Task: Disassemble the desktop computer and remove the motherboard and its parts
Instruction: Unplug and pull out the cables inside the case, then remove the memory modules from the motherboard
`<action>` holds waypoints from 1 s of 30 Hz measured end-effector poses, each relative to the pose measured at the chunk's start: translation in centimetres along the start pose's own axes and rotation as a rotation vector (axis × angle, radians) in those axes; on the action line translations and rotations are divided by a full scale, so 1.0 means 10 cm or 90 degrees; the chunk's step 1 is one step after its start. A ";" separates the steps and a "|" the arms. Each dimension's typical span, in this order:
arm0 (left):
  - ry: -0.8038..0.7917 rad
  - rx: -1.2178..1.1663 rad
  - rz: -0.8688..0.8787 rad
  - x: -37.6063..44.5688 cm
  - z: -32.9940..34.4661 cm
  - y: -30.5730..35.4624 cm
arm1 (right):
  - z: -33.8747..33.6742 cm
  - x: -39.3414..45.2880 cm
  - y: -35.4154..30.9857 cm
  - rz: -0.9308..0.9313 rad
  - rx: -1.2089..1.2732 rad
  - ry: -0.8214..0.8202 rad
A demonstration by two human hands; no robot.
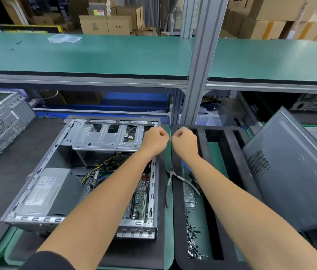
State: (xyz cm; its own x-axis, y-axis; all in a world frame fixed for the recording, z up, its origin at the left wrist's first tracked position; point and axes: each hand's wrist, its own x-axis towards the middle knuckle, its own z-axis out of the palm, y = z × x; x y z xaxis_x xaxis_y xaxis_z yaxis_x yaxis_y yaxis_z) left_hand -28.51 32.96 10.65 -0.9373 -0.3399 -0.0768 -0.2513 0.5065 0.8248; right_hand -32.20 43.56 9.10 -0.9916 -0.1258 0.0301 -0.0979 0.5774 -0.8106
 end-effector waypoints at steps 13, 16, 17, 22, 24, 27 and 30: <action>0.022 -0.001 0.057 -0.09 -1.09 -0.48 | 0.72 -0.33 -1.07 -0.113 0.029 -0.078; -0.008 0.046 0.062 -0.10 -1.33 -0.70 | 0.95 -0.44 -1.17 -0.112 0.006 -0.092; -0.025 0.060 0.063 -0.11 -1.39 -0.78 | 1.02 -0.48 -1.18 -0.114 -0.006 -0.097; -0.129 0.114 0.074 -0.18 -1.57 -1.11 | 1.19 -0.66 -1.12 -0.141 -0.096 -0.131; -0.168 0.146 0.074 -0.20 -1.58 -1.22 | 1.22 -0.70 -1.07 -0.149 -0.140 -0.168; -0.203 0.250 0.132 -0.23 -1.56 -1.31 | 1.24 -0.73 -0.99 -0.160 -0.230 -0.245; -0.306 0.429 0.208 -0.30 -1.52 -1.36 | 1.26 -0.77 -0.88 -0.165 -0.300 -0.341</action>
State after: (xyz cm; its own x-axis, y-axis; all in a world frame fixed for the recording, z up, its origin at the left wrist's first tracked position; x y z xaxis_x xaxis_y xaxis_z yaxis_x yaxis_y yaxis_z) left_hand -18.65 15.08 8.20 -0.9491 0.1956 -0.2469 0.0995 0.9299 0.3540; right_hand -22.62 29.35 8.61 -0.7672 -0.6093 -0.2003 -0.4669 0.7446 -0.4770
